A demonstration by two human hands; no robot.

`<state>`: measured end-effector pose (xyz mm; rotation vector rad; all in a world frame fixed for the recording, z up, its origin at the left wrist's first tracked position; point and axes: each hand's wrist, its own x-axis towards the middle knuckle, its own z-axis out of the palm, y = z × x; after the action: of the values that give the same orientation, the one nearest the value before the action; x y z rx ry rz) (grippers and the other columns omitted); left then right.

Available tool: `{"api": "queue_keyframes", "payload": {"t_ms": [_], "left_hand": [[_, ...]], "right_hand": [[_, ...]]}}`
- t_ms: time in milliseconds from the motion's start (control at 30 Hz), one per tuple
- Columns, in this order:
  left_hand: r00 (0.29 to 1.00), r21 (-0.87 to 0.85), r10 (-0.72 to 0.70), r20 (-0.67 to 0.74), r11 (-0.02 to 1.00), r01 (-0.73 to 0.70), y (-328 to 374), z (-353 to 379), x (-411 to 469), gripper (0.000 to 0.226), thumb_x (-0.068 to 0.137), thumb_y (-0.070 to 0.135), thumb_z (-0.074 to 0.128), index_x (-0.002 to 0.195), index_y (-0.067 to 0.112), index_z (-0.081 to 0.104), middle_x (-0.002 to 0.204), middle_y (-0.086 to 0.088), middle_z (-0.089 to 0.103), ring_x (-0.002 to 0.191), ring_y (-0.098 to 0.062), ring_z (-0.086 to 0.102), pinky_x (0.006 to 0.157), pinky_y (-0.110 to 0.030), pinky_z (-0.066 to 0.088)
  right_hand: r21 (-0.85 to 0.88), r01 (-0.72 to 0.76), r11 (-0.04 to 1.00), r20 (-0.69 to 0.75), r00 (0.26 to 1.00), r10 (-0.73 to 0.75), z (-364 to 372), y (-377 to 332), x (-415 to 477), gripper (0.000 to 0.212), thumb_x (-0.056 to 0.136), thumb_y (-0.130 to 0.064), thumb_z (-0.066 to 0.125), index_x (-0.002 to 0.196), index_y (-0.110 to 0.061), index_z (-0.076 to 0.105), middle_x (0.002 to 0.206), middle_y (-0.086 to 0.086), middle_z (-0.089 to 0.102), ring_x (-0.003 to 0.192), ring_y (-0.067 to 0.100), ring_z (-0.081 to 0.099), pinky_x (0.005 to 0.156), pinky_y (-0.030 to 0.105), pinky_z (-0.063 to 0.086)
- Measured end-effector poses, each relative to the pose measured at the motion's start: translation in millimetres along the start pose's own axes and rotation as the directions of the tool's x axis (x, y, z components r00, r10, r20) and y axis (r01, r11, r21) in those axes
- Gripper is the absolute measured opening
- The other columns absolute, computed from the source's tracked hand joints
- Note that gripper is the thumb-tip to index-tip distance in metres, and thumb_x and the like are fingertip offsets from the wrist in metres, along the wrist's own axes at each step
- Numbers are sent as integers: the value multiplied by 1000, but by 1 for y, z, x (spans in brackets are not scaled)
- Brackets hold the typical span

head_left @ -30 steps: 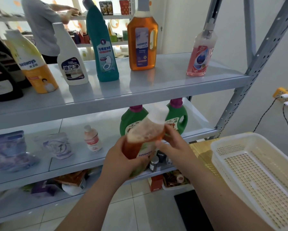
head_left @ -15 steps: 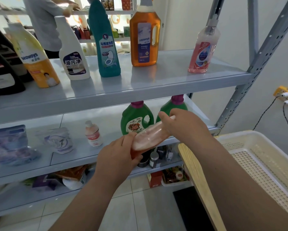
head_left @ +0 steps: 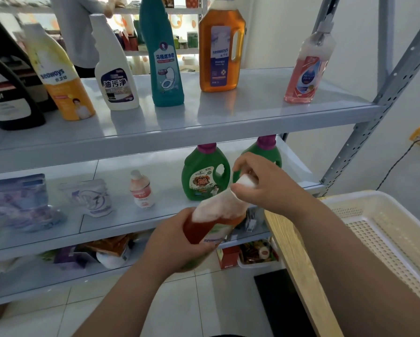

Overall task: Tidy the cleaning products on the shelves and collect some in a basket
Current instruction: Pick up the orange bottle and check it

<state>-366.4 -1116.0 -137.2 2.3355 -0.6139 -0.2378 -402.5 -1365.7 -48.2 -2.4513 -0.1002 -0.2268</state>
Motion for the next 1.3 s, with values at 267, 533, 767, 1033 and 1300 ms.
{"api": "queue_keyframes", "payload": {"t_ms": [267, 533, 767, 1033, 1300], "left_hand": [[998, 19, -13, -53, 1000, 14, -4, 5, -1, 85, 51, 83, 68, 127, 51, 48, 97, 33, 56, 89, 5, 56, 69, -14, 42], [998, 8, -29, -59, 1000, 29, -5, 6, -6, 80, 51, 81, 69, 124, 55, 47, 96, 34, 56, 88, 6, 56, 68, -11, 40], [996, -14, -71, -52, 997, 70, -1, 4, -8, 81, 47, 81, 67, 121, 58, 44, 94, 37, 53, 87, 9, 53, 67, -12, 40], [994, -16, -96, -44, 995, 96, -4, 5, -11, 93, 46, 82, 65, 131, 47, 50, 110, 25, 61, 100, -5, 59, 81, -27, 51], [995, -50, -85, -43, 995, 83, -3, 5, -16, 80, 49, 77, 71, 122, 54, 48, 99, 32, 57, 94, 2, 57, 75, -21, 47]], "right_hand": [[-31, -51, 998, 252, 966, 57, -10, -2, -3, 25, 88, -47, 52, 112, -56, 55, 118, -17, 57, 102, 6, 59, 81, 28, 51], [-194, -78, 978, 177, 978, 113, -3, -9, 1, 26, 98, -62, 41, 105, -41, 54, 98, -11, 65, 86, 8, 62, 74, 37, 56], [-184, -134, 974, 139, 977, 161, 3, -11, -5, 55, 84, -84, 26, 108, -41, 50, 101, -14, 64, 89, 8, 62, 69, 33, 46], [126, -91, 988, 172, 983, 69, -2, -10, -11, 38, 84, -48, 50, 118, -62, 61, 124, -28, 59, 109, -4, 56, 89, 25, 48], [161, -60, 985, 109, 993, 43, 2, -8, -14, 38, 82, -34, 48, 101, -58, 70, 119, -30, 59, 111, -11, 53, 84, 20, 44]]}}
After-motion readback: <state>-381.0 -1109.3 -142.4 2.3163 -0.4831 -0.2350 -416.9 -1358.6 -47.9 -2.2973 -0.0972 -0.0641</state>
